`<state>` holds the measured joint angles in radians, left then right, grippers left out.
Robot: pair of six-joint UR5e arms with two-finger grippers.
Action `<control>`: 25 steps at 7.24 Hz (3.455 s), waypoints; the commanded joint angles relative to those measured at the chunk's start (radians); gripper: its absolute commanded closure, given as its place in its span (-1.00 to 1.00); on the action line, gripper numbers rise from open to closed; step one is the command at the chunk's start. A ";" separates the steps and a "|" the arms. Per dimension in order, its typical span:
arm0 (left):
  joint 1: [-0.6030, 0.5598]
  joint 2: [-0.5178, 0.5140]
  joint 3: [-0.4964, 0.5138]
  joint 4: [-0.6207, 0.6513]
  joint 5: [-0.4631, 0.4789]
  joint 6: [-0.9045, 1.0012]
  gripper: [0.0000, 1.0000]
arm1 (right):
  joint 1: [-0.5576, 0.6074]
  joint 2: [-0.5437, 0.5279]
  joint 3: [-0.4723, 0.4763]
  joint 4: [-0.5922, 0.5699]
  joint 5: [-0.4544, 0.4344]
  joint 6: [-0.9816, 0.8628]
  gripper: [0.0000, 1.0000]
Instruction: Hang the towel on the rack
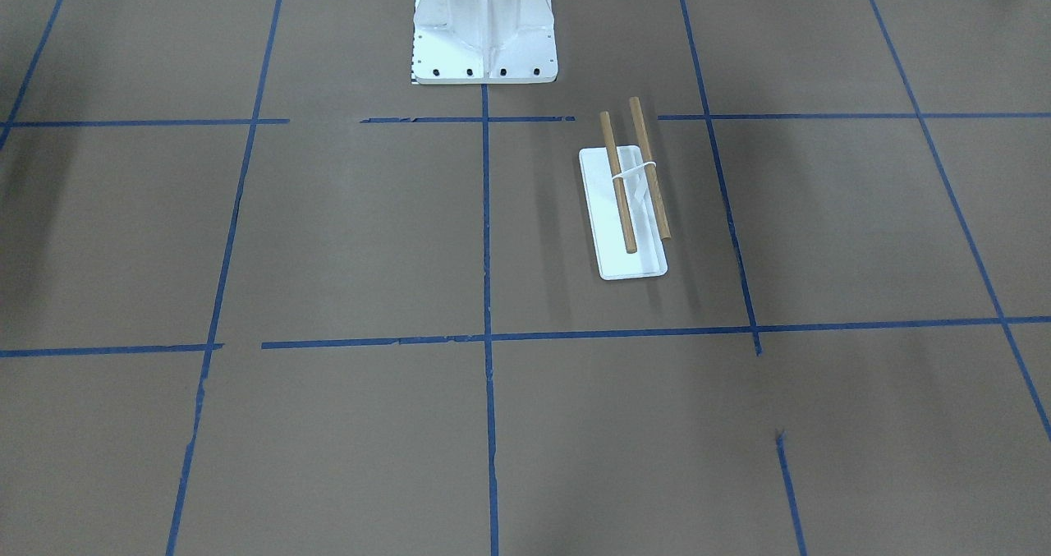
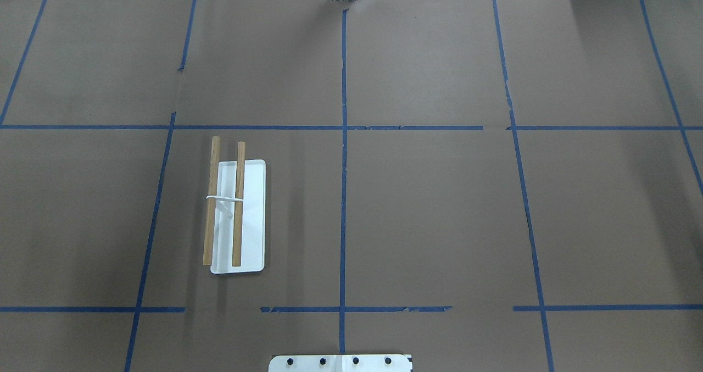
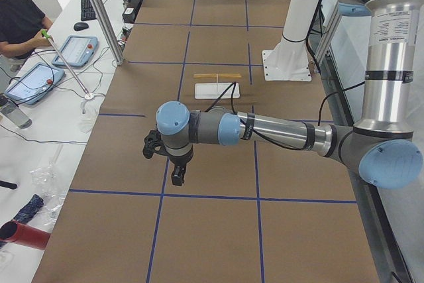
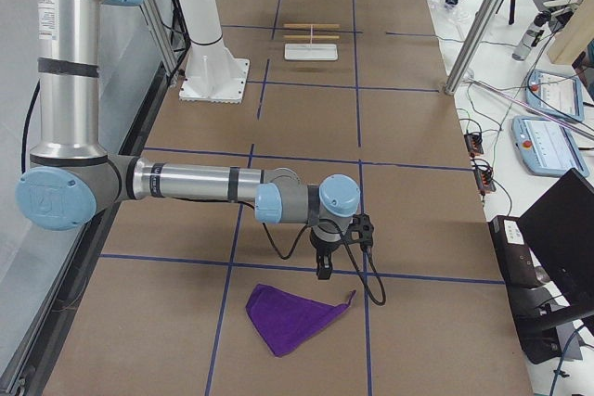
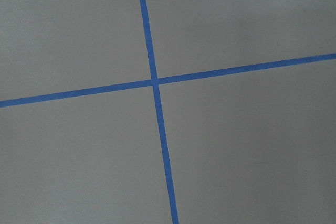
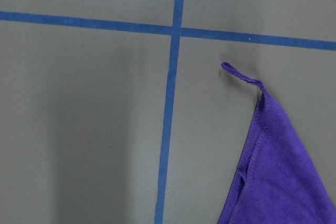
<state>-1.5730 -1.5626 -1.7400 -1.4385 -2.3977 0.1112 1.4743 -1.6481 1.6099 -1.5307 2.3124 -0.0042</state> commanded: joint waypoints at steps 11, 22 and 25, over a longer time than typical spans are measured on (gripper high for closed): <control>0.008 0.012 -0.108 0.017 -0.004 0.030 -1.00 | -0.039 -0.079 -0.090 0.242 0.013 -0.019 -0.81; 0.008 0.010 -0.130 0.017 -0.008 0.028 -1.00 | 0.086 -0.033 -0.472 0.345 -0.036 -0.128 -0.56; 0.008 0.010 -0.130 0.017 -0.008 0.028 -1.00 | 0.086 -0.027 -0.510 0.347 -0.037 -0.128 -0.41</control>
<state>-1.5646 -1.5523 -1.8684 -1.4220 -2.4053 0.1396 1.5593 -1.6755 1.1074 -1.1843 2.2754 -0.1319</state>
